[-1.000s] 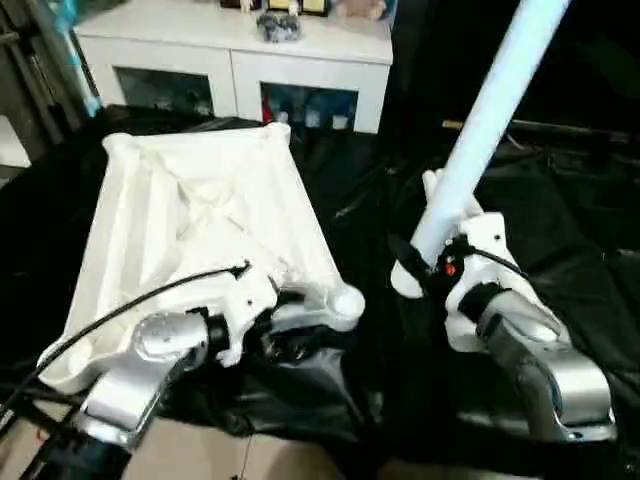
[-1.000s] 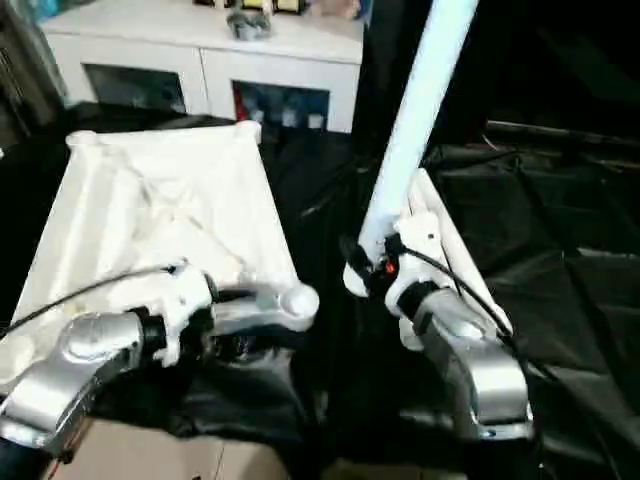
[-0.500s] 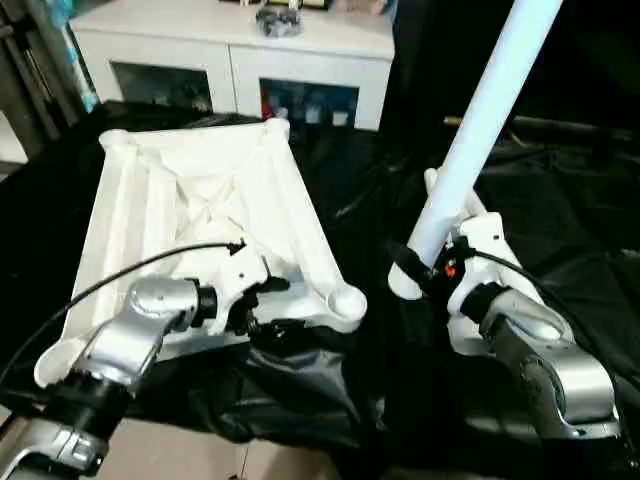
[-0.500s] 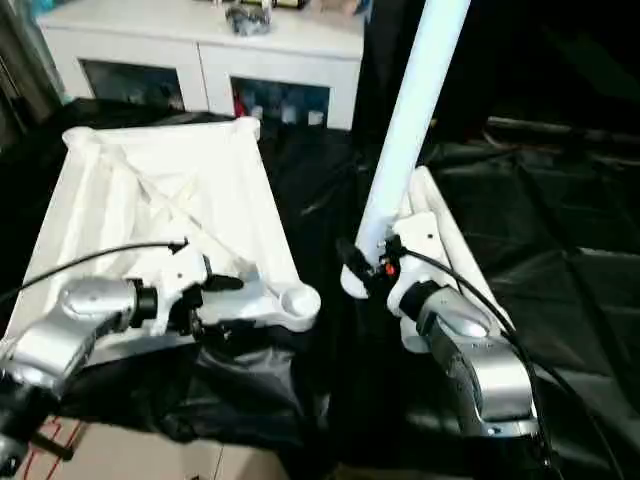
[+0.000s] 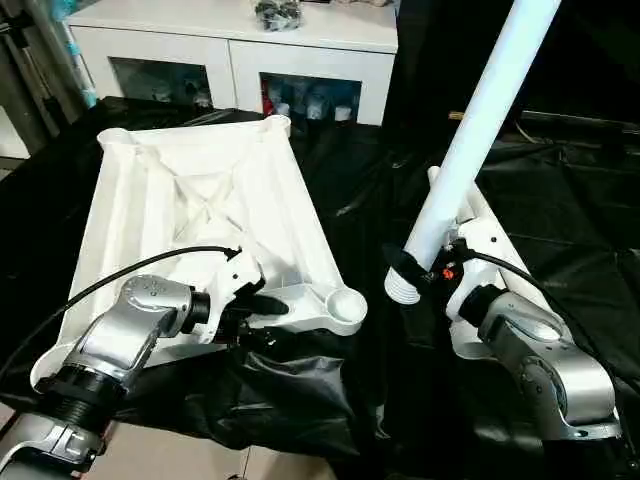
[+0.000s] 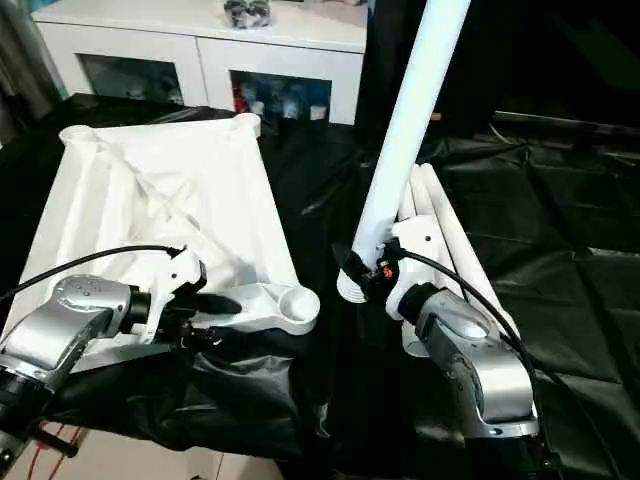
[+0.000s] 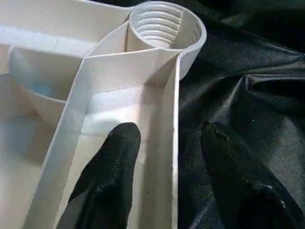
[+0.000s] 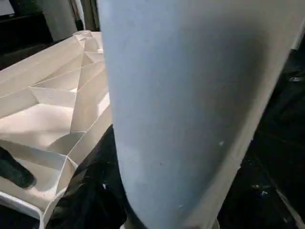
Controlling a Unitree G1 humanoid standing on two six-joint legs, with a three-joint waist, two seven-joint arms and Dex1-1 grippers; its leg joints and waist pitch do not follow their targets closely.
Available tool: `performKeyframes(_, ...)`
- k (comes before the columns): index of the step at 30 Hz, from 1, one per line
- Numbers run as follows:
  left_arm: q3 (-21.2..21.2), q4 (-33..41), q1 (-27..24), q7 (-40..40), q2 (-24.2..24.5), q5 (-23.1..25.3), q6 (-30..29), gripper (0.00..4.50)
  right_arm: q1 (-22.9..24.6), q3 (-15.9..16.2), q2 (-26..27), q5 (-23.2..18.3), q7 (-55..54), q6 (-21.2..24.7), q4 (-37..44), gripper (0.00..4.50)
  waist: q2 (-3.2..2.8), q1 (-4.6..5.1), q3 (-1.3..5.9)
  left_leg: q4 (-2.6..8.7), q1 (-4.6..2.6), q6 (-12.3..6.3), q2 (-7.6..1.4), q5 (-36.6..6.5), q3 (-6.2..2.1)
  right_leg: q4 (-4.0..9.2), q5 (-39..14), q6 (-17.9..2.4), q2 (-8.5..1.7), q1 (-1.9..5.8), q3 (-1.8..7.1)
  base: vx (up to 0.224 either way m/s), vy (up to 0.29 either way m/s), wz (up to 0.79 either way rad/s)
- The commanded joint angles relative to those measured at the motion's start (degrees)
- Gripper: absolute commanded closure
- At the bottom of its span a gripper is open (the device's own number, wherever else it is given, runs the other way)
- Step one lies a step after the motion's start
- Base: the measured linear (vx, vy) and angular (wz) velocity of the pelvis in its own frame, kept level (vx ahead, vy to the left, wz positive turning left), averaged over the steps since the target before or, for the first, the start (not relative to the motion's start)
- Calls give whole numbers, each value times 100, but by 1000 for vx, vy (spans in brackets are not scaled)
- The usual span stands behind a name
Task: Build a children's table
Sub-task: Insert table leg to table base
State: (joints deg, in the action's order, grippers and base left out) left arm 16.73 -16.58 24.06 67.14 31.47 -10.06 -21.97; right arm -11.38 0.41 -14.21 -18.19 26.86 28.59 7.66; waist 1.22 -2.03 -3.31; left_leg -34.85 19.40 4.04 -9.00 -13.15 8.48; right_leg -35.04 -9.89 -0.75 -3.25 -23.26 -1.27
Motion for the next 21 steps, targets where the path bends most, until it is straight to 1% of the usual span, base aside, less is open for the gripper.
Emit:
performKeyframes(1, 80, 28, -10, -80, 69, 106, -114, 239, -42, 4, -62, 9, 72, -51, 5, 257, -82, -17, 336, 479, 41, 60, -294, -901, -49, 397, -1414, -1132, -398, 305, 239, 0, 0, 0)
performKeyframes(3, 78, 9, 0, -95, 70, 123, -141, 245, -54, 10, -46, -5, 80, -52, -1, 257, -81, -21, 336, 477, 44, 48, -290, -863, -47, 394, -1357, -1148, -400, 311, 238, 0, 0, 0)
performKeyframes(5, 74, 3, 2, -100, 70, 131, -159, 278, -61, 14, -39, -11, 82, -49, -2, 257, -80, -19, 334, 474, 49, 34, -285, -852, -44, 394, -1333, -1161, -398, 313, 239, 0, 0, 0)
performKeyframes(6, 73, -12, -1, -106, 67, 142, -148, 286, -69, 24, -28, -13, 83, -49, -6, 257, -82, -23, 330, 476, 54, 27, -284, -868, -46, 401, -1387, -1154, -402, 317, 240, 0, 0, 0)
performKeyframes(7, 68, -28, -5, -112, 61, 163, -134, 287, -85, 38, -18, -22, 89, -51, -19, 257, -73, -22, 326, 479, 53, 29, -283, -902, -43, 413, -1488, -1129, -402, 314, 241, 0, 0, 0)
performKeyframes(8, 66, -33, -7, -115, 60, 169, -129, 287, -95, 44, -12, -26, 92, -52, -28, 257, -75, -25, 326, 480, 50, 32, -284, -912, -45, 413, -1531, -1116, -405, 312, 242, 0, 0, 0)
performKeyframes(9, 64, -34, -7, -117, 58, 177, -132, 300, -111, 48, -5, -31, 94, -53, -40, 257, -61, -22, 321, 482, 53, 29, -284, -932, -44, 424, -1618, -1086, -404, 308, 243, 0, 0, 0)
performKeyframes(10, 62, -36, -6, -119, 56, 182, -138, 317, -131, 47, 7, -50, 103, -48, -54, 257, -72, -25, 321, 487, 49, 33, -287, -940, -48, 425, -1672, -1065, -406, 302, 242, 0, 0, 0)
performKeyframes(11, 64, -34, -8, -118, 57, 186, -139, 327, -141, 48, 11, -67, 120, -40, -60, 257, -70, -24, 322, 487, 49, 34, -289, -947, -49, 428, -1689, -1055, -408, 299, 244, 0, 0, 0)
performKeyframes(12, 84, -24, -18, -121, 61, 223, -132, 328, -213, 47, 41, -204, 235, 54, -95, 257, -67, -21, 320, 489, 52, 22, -290, -975, -53, 426, -1726, -1054, -410, 300, 242, 0, 0, 0)
performKeyframes(14, 102, -21, -20, -123, 61, 245, -124, 334, -264, 45, 58, -286, 306, 127, -122, 257, -66, -16, 323, 486, 50, 7, -290, -975, -53, 427, -1720, -1072, -413, 296, 241, 0, 0, 0)
performKeyframes(16, 135, -12, -16, -119, 50, 264, -127, 363, -389, 48, 77, -379, 417, 221, -210, 257, -65, -18, 322, 485, 46, -3, -293, -971, -50, 427, -1715, -1080, -408, 291, 242, 0, 0, 0)
performKeyframes(17, 138, -10, -15, -120, 47, 264, -129, 371, -407, 48, 80, -388, 430, 227, -226, 257, -57, -21, 325, 486, 52, -5, -298, -914, -51, 416, -1661, -1093, -414, 295, 242, 0, 0, 0)
performKeyframes(18, 169, 8, -12, -122, 33, 291, -129, 380, -523, 67, 78, -438, 552, 247, -331, 257, -57, -19, 328, 483, 49, -7, -296, -883, -47, 414, -1618, -1111, -411, 294, 239, 0, 0, 0)
performKeyframes(19, 199, 26, -9, -137, 1, 319, -122, 380, -647, 92, 65, -476, 676, 278, -462, 257, -59, -18, 330, 481, 48, -12, -296, -873, -47, 408, -1592, -1125, -410, 294, 237, 0, 0, 0)
performKeyframes(21, 219, 52, -1, -164, -51, 336, -130, 406, -775, 127, 31, -507, 825, 316, -606, 257, -39, -15, 332, 468, 52, -33, -294, -830, -39, 402, -1546, -1181, -419, 301, 237, 0, 0, 0)
